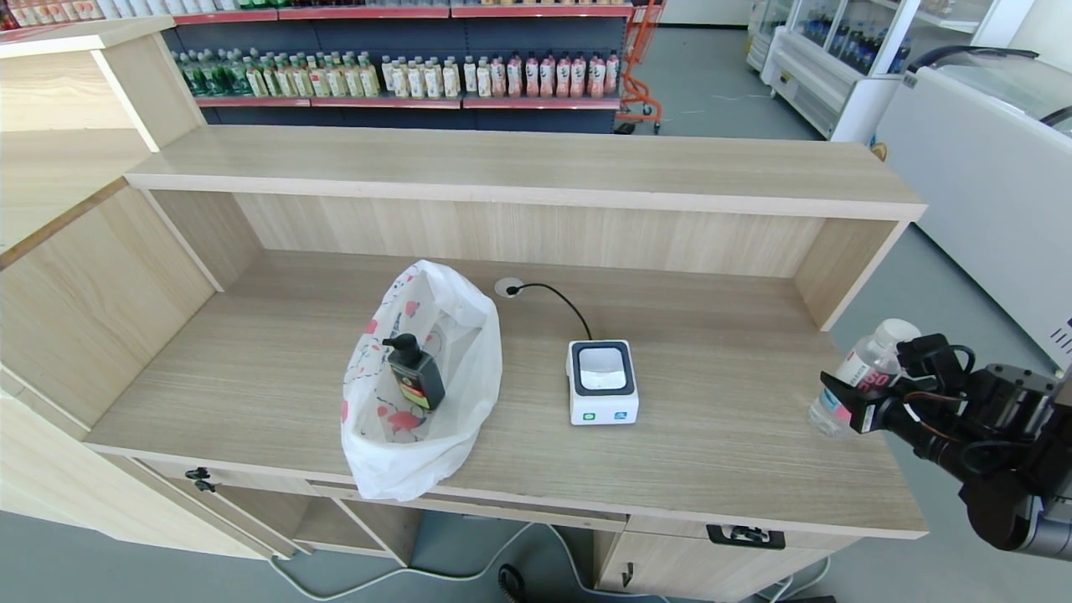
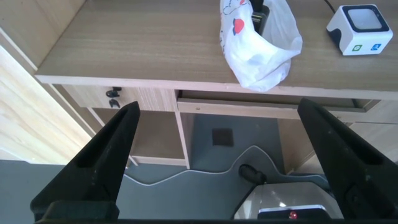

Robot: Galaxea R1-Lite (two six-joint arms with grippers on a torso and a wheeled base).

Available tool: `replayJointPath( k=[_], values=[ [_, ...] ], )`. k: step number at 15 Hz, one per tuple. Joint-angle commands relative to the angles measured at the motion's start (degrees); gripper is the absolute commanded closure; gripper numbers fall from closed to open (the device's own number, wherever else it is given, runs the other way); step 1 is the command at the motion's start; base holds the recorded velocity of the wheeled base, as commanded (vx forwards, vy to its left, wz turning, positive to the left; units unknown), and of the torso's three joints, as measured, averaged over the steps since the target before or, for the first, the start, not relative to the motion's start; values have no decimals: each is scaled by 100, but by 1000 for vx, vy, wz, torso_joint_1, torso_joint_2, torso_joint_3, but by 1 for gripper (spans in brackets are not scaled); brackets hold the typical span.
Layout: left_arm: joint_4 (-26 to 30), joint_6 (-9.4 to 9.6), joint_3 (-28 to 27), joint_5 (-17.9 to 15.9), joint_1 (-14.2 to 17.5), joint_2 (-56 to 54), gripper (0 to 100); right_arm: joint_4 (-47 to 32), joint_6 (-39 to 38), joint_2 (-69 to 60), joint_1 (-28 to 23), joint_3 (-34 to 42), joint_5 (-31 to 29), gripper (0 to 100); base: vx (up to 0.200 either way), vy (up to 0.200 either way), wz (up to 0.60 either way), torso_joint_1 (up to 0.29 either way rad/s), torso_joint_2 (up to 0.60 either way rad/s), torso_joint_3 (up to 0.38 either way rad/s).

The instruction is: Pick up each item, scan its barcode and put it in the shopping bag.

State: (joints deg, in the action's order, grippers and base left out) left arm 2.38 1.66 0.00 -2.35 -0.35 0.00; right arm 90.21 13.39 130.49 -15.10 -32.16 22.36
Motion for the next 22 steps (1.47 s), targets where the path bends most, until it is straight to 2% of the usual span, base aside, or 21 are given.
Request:
replayJointPath(
  k=[1, 3, 5, 7, 8, 10, 11, 12, 13, 16, 18, 22],
  values=[
    [0, 1, 0, -2, 0, 0, 0, -21, 6, 56, -1, -54, -21, 100, 0, 0, 0, 0, 0, 0],
    [0, 1, 0, -2, 0, 0, 0, -21, -152, -94, 7, -133, -21, 100, 0, 0, 0, 0, 0, 0],
    [0, 1, 0, -2, 0, 0, 0, -21, -679, -366, 7, -36, -21, 100, 0, 0, 0, 0, 0, 0],
    [0, 1, 0, -2, 0, 0, 0, -118, -1453, -1271, 25, 140, 172, 100, 0, 0, 0, 0, 0, 0],
    [0, 1, 0, -2, 0, 0, 0, -557, -1778, -1808, 25, 87, 647, 100, 0, 0, 0, 0, 0, 0],
    [0, 1, 0, -2, 0, 0, 0, -1418, -2718, -2941, 34, -27, 2150, 100, 0, 0, 0, 0, 0, 0],
    [0, 1, 0, -2, 0, 0, 0, -1506, -3219, -3346, 104, -18, 2765, 100, 0, 0, 0, 0, 0, 0],
    [0, 1, 0, -2, 0, 0, 0, -1462, -3799, -3680, 324, -27, 3099, 100, 0, 0, 0, 0, 0, 0],
    [0, 1, 0, -2, 0, 0, 0, -1252, -4520, -3926, 588, -124, 3126, 100, 0, 0, 0, 0, 0, 0],
    [0, 1, 0, -2, 0, 0, 0, -21, -6761, -4532, 1625, -291, 3196, 100, 0, 0, 0, 0, 0, 0],
    [0, 1, 0, -2, 0, 0, 0, -21, -7034, -4910, 2231, -361, 3600, 100, 0, 0, 0, 0, 0, 0],
    [0, 1, 0, -2, 0, 0, 0, -21, -6990, -5112, 3268, -150, 3706, 100, 0, 0, 0, 0, 0, 0]
  ],
)
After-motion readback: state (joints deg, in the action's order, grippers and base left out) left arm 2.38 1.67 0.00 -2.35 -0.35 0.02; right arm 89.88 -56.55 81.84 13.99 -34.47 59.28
